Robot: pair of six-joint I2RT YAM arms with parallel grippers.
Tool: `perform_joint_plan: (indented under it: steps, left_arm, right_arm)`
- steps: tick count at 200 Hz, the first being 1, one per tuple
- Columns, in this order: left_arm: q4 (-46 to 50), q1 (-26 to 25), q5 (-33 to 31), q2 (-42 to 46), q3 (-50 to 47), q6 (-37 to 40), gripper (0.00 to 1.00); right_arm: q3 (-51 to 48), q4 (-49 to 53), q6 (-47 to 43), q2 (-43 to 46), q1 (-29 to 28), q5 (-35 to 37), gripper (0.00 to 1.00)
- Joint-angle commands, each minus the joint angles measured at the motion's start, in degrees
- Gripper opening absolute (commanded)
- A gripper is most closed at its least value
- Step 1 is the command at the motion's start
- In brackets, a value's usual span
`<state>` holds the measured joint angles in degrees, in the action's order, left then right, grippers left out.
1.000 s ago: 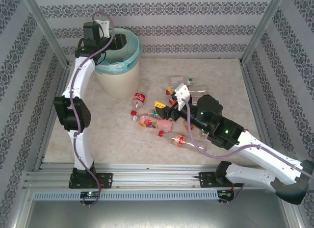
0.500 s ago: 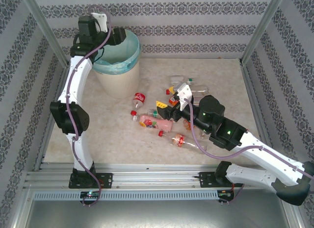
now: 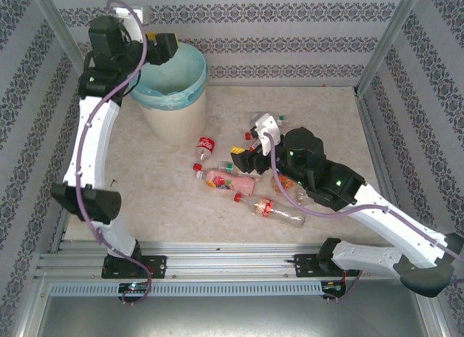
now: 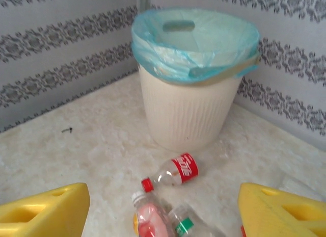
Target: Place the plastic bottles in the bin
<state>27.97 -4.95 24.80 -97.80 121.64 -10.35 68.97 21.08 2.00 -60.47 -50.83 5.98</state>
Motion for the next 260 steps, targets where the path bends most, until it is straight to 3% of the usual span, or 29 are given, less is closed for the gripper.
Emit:
perform_joint_plan:
  steps: [1, 59, 121, 173, 196, 260]
  left_arm:
    - [-0.2, -1.4, -1.9, 7.4, -6.6, 2.7, 0.7]
    - [-3.1, -2.8, -0.3, 24.5, -28.5, 5.4, 0.68]
    - [5.2, -6.7, 6.1, 38.9, -51.0, 14.5, 0.69]
    - [-6.2, -7.2, 7.7, 51.0, -73.7, 7.2, 0.76]
    - [-8.4, -7.2, 8.9, 52.0, -78.3, 7.7, 0.79]
    - [-8.9, -7.1, -0.9, 49.4, -80.7, 8.1, 0.82]
  right_arm:
    - [1.6, 6.8, 2.6, -1.6, 1.4, -1.5, 0.77]
    - [5.3, 14.3, 0.5, -10.8, 6.2, -12.4, 0.74]
    - [3.5, 13.3, -6.7, -21.4, 6.8, -14.1, 0.74]
    - [4.2, 11.7, -10.5, -31.7, 5.8, -15.1, 0.74]
    - [6.3, 13.7, -13.5, -36.1, 4.4, -16.5, 0.75]
    - [9.5, 17.2, -14.3, -42.9, 4.1, -13.8, 0.76]
